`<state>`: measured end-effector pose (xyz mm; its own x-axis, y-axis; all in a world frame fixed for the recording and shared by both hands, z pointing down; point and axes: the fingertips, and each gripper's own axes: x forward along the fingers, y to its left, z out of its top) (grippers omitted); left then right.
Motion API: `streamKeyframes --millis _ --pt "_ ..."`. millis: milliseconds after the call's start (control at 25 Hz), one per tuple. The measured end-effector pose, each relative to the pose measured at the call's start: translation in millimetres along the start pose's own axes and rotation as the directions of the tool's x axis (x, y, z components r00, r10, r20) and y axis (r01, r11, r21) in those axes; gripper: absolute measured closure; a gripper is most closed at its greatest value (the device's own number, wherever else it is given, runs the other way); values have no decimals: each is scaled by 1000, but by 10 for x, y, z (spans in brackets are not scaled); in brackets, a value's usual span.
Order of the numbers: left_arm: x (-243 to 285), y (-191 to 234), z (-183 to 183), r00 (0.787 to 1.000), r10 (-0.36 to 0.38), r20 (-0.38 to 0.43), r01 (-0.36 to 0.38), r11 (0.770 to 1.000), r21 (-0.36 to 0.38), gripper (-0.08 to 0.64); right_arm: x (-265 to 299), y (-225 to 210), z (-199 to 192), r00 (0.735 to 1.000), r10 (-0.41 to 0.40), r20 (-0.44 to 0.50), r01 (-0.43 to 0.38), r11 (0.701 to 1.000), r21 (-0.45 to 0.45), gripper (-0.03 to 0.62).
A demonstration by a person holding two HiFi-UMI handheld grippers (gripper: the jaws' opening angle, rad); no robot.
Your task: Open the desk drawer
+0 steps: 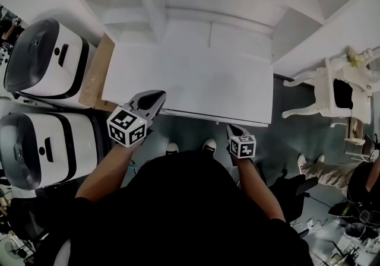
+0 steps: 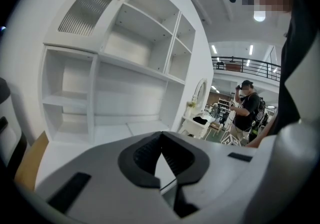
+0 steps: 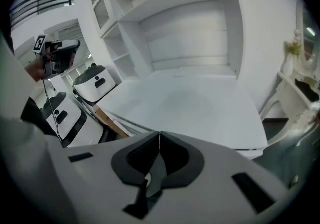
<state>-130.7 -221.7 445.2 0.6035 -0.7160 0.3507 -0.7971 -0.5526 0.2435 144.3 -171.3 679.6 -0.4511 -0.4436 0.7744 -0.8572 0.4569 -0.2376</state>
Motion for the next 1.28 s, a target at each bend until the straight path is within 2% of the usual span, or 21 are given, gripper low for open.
streamKeyframes --millis 280,640,1000,1280 --pt "106 10 -173 999 -5 -47 4 1000 -10 551 247 -99 -353 996 17 -91 -20 999 -38 577" --pt "265 -29 -316 995 -21 -95 20 1000 -14 551 493 -175 -681 985 38 -167 -38 999 4 555" --pt "379 -12 -502 990 -29 -138 27 1000 -13 551 729 -261 -760 989 26 -147 -9 993 117 537" --pt "401 -26 -691 984 -43 -174 39 999 -25 551 939 -227 -806 989 13 -150 13 985 171 526"
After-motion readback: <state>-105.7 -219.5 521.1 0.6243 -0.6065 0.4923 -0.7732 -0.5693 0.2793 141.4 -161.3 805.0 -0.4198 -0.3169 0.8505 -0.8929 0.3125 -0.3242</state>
